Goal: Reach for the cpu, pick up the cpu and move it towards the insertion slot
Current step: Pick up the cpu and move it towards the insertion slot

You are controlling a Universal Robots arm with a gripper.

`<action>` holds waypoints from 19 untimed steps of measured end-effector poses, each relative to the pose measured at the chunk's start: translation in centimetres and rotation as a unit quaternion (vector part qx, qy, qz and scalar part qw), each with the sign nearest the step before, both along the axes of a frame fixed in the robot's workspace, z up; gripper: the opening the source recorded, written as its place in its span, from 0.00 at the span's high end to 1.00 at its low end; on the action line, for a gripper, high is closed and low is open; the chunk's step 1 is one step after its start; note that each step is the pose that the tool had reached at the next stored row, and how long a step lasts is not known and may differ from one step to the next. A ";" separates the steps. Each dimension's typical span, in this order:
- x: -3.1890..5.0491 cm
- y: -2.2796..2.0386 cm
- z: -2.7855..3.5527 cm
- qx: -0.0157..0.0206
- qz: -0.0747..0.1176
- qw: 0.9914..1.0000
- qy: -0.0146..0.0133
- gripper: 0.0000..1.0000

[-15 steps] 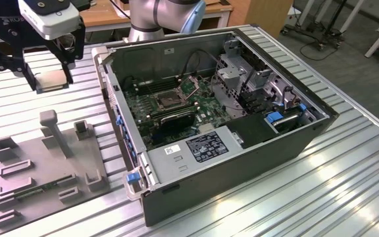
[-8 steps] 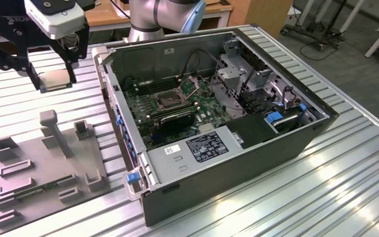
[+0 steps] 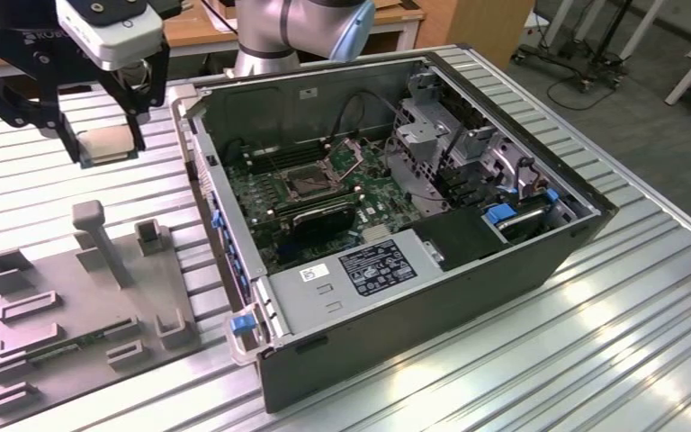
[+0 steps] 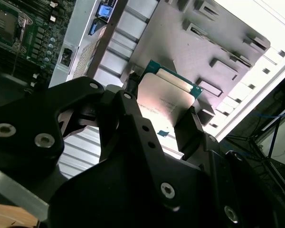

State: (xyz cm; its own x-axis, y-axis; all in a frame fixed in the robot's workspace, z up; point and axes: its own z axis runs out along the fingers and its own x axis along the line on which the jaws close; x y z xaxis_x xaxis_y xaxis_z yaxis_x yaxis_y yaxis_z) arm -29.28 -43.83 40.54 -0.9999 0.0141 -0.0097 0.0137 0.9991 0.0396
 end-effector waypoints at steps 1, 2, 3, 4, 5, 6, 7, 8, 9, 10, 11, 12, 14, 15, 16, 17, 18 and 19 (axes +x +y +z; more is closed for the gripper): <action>0.06 0.00 0.00 0.000 0.000 1.000 0.000 0.45; 0.13 0.00 0.00 0.000 0.000 1.000 0.000 0.45; 0.20 0.00 0.00 0.000 0.000 1.000 0.000 0.45; 0.27 0.00 -0.01 0.000 0.000 1.000 0.000 0.45; 0.34 0.00 0.00 0.000 0.000 1.000 0.000 0.45; 0.41 0.00 0.00 0.000 0.000 1.000 0.000 0.45; 0.47 0.00 -0.01 0.000 0.000 1.000 0.000 0.45; 0.54 0.00 -0.01 0.000 0.000 1.000 0.000 0.45; 0.61 0.00 -0.01 0.000 0.000 1.000 0.000 0.45; 0.68 0.00 -0.01 0.000 0.000 1.000 0.000 0.45; 0.75 0.00 -0.01 0.000 0.000 1.000 0.000 0.45; 0.83 0.00 -0.01 0.000 0.000 1.000 0.000 0.45; 0.97 0.00 -0.01 0.000 0.000 1.000 0.000 0.45; 1.04 0.00 -0.02 0.000 0.000 1.000 0.000 0.45; 1.12 0.00 -0.01 0.000 0.000 1.000 0.000 0.45; 1.19 0.00 -0.01 0.000 0.000 1.000 0.000 0.45; 1.27 0.00 -0.02 0.000 0.000 1.000 0.000 0.45; 1.35 0.00 -0.02 0.000 0.000 1.000 0.000 0.45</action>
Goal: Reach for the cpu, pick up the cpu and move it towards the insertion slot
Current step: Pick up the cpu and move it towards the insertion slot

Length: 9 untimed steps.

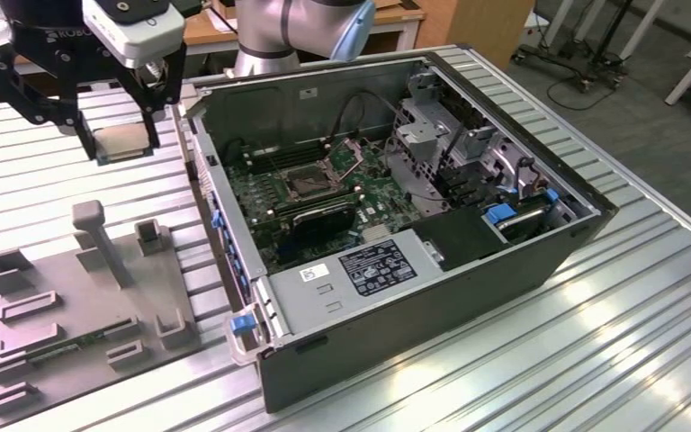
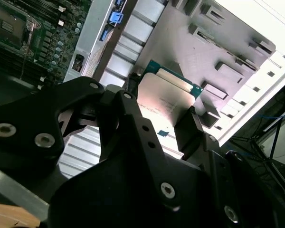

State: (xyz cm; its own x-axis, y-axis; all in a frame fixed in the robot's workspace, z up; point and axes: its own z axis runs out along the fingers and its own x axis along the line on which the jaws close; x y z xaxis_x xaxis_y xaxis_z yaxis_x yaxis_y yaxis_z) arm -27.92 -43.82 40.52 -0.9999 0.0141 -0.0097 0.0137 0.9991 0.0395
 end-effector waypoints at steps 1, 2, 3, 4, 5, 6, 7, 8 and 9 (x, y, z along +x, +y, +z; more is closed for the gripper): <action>0.08 0.00 0.00 0.000 0.000 1.000 0.000 0.45; 0.17 0.00 0.00 0.000 0.000 1.000 0.000 0.45; 0.25 0.00 0.00 0.000 0.000 1.000 0.000 0.45; 0.34 0.00 0.00 0.000 0.000 1.000 0.000 0.45; 0.42 0.00 0.00 0.000 0.000 1.000 0.000 0.45; 0.51 0.00 -0.01 0.000 0.000 1.000 0.000 0.45; 0.58 0.00 -0.01 0.000 0.000 1.000 0.000 0.45; 0.67 0.00 -0.01 0.000 0.000 1.000 0.000 0.45; 0.75 0.00 0.00 0.000 0.000 1.000 0.000 0.45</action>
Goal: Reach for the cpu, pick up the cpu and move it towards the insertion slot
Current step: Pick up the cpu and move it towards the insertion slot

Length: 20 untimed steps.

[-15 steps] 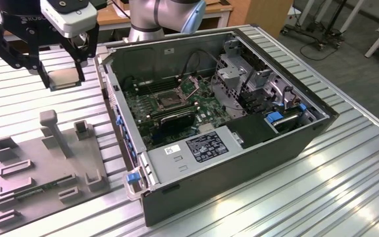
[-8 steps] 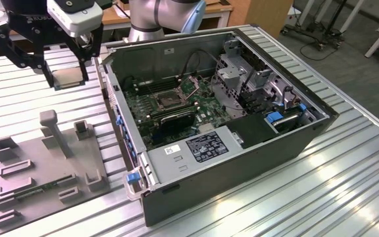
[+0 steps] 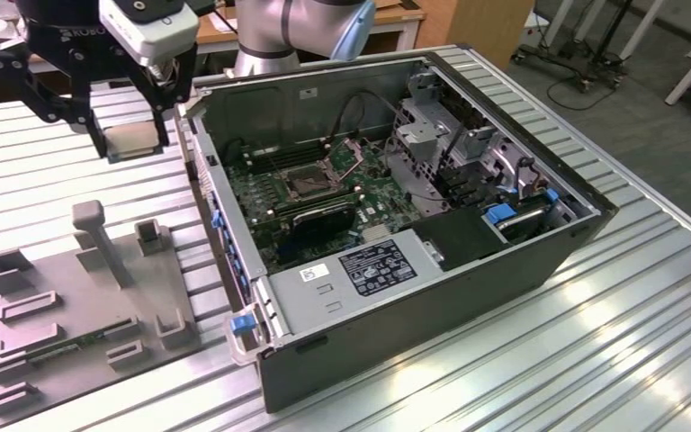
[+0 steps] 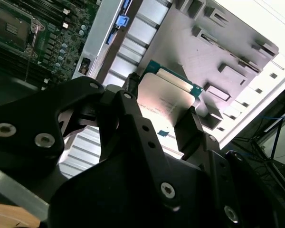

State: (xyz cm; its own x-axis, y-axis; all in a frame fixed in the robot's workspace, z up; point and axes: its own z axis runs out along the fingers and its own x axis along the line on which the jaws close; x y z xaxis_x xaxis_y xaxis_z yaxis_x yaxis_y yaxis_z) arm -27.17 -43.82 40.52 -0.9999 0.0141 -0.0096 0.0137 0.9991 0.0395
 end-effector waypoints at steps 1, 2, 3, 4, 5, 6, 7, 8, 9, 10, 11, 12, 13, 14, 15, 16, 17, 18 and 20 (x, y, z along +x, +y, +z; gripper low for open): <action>0.08 0.00 0.00 0.000 0.000 1.000 0.000 0.45; 0.17 0.00 0.00 0.000 0.000 1.000 0.000 0.45; 0.25 0.00 -0.01 0.000 0.000 1.000 0.000 0.45; 0.33 0.00 -0.01 0.000 0.000 1.000 0.000 0.45; 0.41 0.00 -0.01 0.000 0.000 1.000 0.000 0.45; 0.50 0.00 -0.01 0.000 0.000 1.000 0.000 0.45; 0.58 0.00 -0.01 0.000 0.000 1.000 0.000 0.45; 0.65 0.00 -0.01 0.000 0.000 1.000 0.000 0.45; 0.74 0.00 -0.01 0.000 0.000 1.000 0.000 0.45; 0.83 0.00 -0.01 0.000 0.000 1.000 0.000 0.45; 0.92 0.00 -0.02 0.000 0.000 1.000 0.000 0.45; 1.01 0.00 -0.02 0.000 0.000 1.000 0.000 0.45; 1.09 0.00 -0.02 0.000 0.000 1.000 0.000 0.45; 1.17 0.00 -0.02 0.000 0.000 1.000 0.000 0.45; 1.25 0.00 -0.02 0.000 0.000 1.000 0.000 0.45; 1.33 0.00 -0.02 0.000 0.000 1.000 0.000 0.45; 1.41 0.00 -0.02 0.000 0.000 1.000 0.000 0.45; 1.49 0.00 -0.03 0.000 0.000 1.000 0.000 0.45; 1.65 0.00 -0.03 0.000 0.000 1.000 0.000 0.45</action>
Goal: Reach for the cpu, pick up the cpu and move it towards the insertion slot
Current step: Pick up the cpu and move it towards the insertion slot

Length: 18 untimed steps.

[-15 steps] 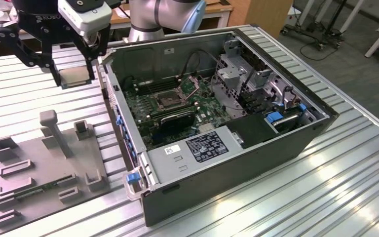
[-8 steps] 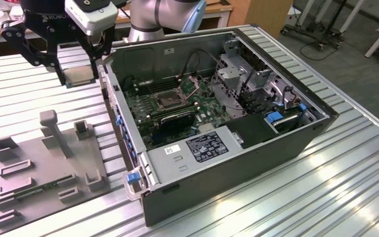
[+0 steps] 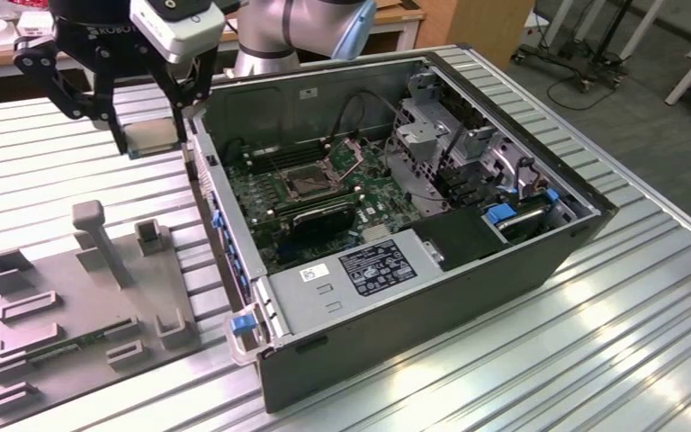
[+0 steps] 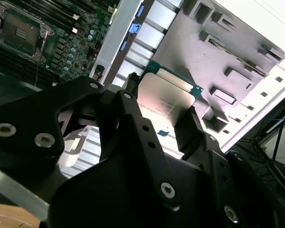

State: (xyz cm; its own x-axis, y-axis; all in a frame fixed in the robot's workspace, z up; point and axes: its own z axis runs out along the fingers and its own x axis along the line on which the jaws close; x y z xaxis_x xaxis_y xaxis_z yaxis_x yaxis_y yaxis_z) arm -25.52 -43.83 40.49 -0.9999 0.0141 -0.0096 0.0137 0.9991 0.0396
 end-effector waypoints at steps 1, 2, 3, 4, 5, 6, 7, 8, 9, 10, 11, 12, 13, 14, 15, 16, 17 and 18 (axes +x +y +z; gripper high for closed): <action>0.07 0.00 0.00 0.000 0.000 1.000 0.000 0.45; 0.15 0.00 0.00 0.000 0.000 1.000 0.000 0.45; 0.22 0.00 0.00 0.000 0.000 1.000 0.000 0.45; 0.30 0.00 -0.01 0.000 0.000 1.000 0.000 0.45; 0.37 0.00 0.00 0.000 0.000 1.000 0.000 0.45; 0.45 0.00 0.00 0.000 0.000 1.000 0.000 0.45; 0.53 0.00 -0.01 0.000 0.000 1.000 0.000 0.45; 0.61 0.00 -0.01 0.000 0.000 1.000 0.000 0.45; 0.69 0.00 -0.01 0.000 0.000 1.000 0.000 0.45; 0.86 0.00 -0.01 0.000 0.000 1.000 0.000 0.45; 1.04 0.00 -0.01 0.000 0.000 1.000 0.000 0.45; 1.13 0.00 -0.01 0.000 0.000 1.000 0.000 0.45; 1.22 0.00 -0.01 0.000 0.000 1.000 0.000 0.45; 1.30 0.00 -0.01 0.000 0.000 1.000 0.000 0.45; 1.39 0.00 -0.02 0.000 0.000 1.000 0.000 0.45; 1.47 0.00 -0.01 0.000 0.000 1.000 0.000 0.45; 1.57 0.00 -0.02 0.000 0.000 1.000 0.000 0.45; 1.66 0.00 -0.02 0.000 0.000 1.000 0.000 0.45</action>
State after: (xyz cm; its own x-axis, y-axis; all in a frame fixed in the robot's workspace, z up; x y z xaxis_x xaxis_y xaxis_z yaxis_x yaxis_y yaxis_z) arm -23.86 -43.83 40.48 -0.9999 0.0141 -0.0096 0.0137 0.9991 0.0395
